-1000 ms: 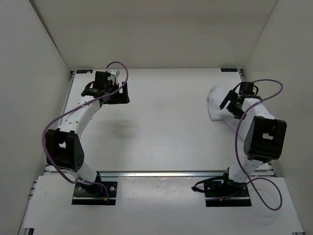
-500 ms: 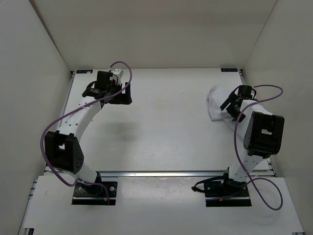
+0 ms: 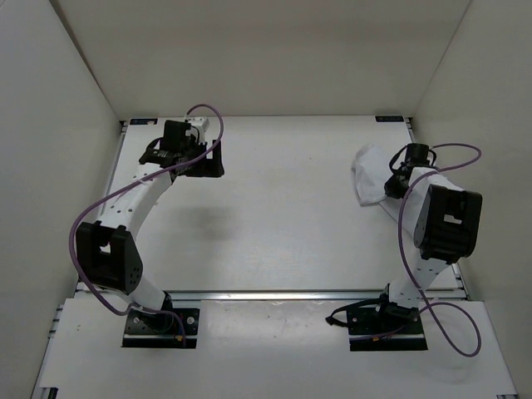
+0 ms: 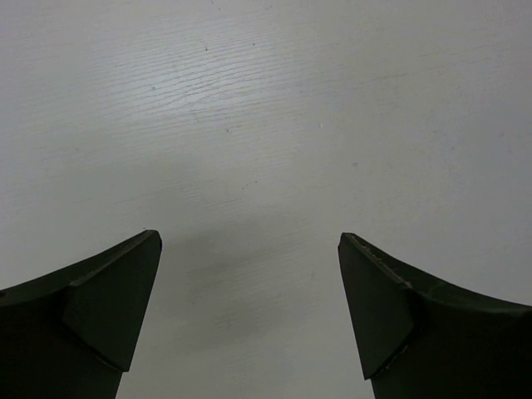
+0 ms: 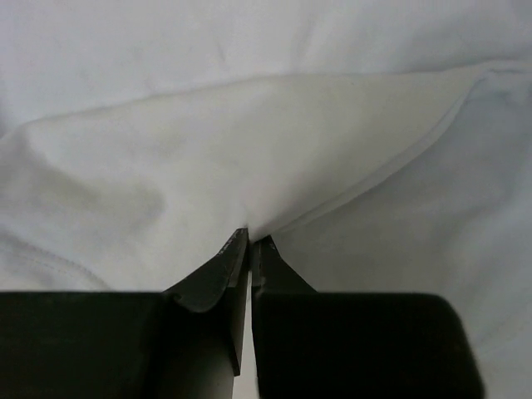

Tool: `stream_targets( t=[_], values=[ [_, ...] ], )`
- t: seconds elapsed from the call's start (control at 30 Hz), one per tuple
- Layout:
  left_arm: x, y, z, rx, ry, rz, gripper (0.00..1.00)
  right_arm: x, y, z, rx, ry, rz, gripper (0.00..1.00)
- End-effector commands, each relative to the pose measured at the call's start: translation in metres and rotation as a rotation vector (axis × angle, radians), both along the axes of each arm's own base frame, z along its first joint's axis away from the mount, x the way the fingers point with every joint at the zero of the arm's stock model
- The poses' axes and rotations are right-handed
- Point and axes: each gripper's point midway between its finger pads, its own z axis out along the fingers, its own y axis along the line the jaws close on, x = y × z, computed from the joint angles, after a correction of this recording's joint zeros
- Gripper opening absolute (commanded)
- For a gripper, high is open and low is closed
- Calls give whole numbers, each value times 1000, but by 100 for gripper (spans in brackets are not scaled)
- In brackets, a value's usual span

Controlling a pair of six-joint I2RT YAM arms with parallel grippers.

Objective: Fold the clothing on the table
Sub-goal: Move the skirt to the center of the board

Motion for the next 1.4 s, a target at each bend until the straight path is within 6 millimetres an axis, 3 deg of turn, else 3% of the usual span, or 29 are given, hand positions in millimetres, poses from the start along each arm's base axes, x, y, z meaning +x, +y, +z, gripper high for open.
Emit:
stream_targets(
  t=[0.0,0.07,0.13,0.17,0.23,0.27,0.33,0.37,0.4,0.47,0.53,0.63,0.67,0.73,0.77,0.8,0.83,0.9,0.93,1.0,1.03,1.1,1.13,1.23,1.37],
  values=[
    [2,0,24,-27,-73,-11,99,36,8,53,-91,-114,83,0],
    [1,-3,24,-31,-75,-22,99,49,19,72,-91,-149,137,0],
    [4,-3,32,-42,-102,-20,99,73,49,108,-49,-233,259,0],
    [6,-4,34,-50,-113,-15,98,77,66,110,-24,-228,307,0],
    [6,-6,38,-66,-125,-14,99,103,115,154,-6,-315,446,0],
    [9,-5,44,-76,-143,0,99,107,120,153,-8,-297,476,0],
    [10,-7,58,-103,-183,-3,98,125,177,219,-8,-426,623,0],
    [10,-4,60,-103,-193,-1,99,130,192,227,20,-444,660,0],
    [9,-4,70,-117,-215,3,98,137,213,265,28,-528,706,0],
    [7,-4,73,-119,-220,8,99,130,245,348,98,-730,805,0],
    [2,-1,78,-107,-232,19,99,114,267,390,90,-836,865,0],
    [-8,-3,84,-91,-247,8,99,70,296,415,67,-907,983,0],
    [-12,-1,81,-68,-240,8,98,58,309,400,50,-892,1033,0],
    [-14,5,82,-49,-248,40,99,42,310,370,27,-838,1027,0],
    [-16,8,84,-45,-252,43,99,30,310,344,53,-799,1039,0],
    [-17,9,82,-31,-251,53,99,23,307,294,122,-685,1034,0],
    [-20,12,83,-21,-254,58,99,11,305,299,144,-718,1041,0],
    [-22,16,82,-7,-257,66,99,-14,294,231,207,-580,1007,0],
    [-25,13,82,-2,-257,50,98,-23,290,225,209,-575,999,0],
    [-29,9,80,-16,-254,37,98,-52,278,163,223,-443,997,0],
    [-32,4,73,-21,-237,16,99,-61,279,149,231,-415,1009,0],
    [-36,0,67,-29,-222,3,99,-91,272,95,270,-289,999,0],
    [-38,-4,61,-39,-211,-12,99,-101,270,79,292,-248,986,0],
    [-40,-7,54,-43,-196,-25,99,-111,270,70,345,-221,970,0],
    [-47,-20,45,-53,-169,-90,99,-111,281,83,323,-261,1015,0]
  ],
)
